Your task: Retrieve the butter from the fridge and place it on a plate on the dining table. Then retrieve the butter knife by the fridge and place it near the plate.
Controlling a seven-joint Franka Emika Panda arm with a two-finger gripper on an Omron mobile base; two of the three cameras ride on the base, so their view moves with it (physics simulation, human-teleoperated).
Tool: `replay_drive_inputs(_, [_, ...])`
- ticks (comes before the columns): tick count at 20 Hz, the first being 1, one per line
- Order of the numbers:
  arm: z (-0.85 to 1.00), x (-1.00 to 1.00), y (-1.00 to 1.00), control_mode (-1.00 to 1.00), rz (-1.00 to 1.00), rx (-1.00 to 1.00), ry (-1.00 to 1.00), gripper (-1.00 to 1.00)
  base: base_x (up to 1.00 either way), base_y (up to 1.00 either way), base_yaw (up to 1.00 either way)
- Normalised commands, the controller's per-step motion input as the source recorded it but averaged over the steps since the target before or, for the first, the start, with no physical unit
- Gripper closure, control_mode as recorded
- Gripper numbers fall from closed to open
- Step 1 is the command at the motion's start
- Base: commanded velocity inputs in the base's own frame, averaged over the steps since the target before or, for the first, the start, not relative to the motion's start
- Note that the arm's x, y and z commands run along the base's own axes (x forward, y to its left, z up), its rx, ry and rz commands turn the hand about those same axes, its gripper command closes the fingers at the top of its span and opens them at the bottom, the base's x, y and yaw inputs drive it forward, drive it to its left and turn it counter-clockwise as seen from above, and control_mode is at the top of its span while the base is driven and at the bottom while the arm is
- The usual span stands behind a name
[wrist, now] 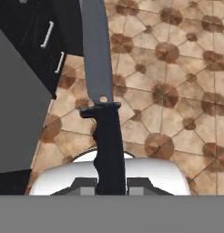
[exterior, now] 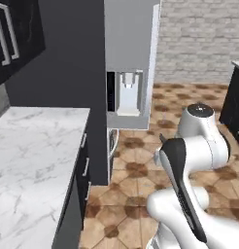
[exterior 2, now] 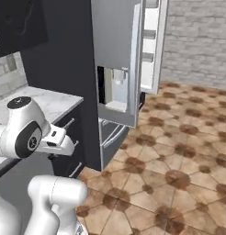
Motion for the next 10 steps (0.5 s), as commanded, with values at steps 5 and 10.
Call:
replay_drive_inputs(5, [0.00,0.00,0.00,1.00,0.00,0.00,0.00,1.00,-0.33,-0.28,-0.83])
replay_drive_inputs(10, [0.00,0.00,0.00,1.00,0.00,0.00,0.00,1.00,-0.15,-0.20,-0.91])
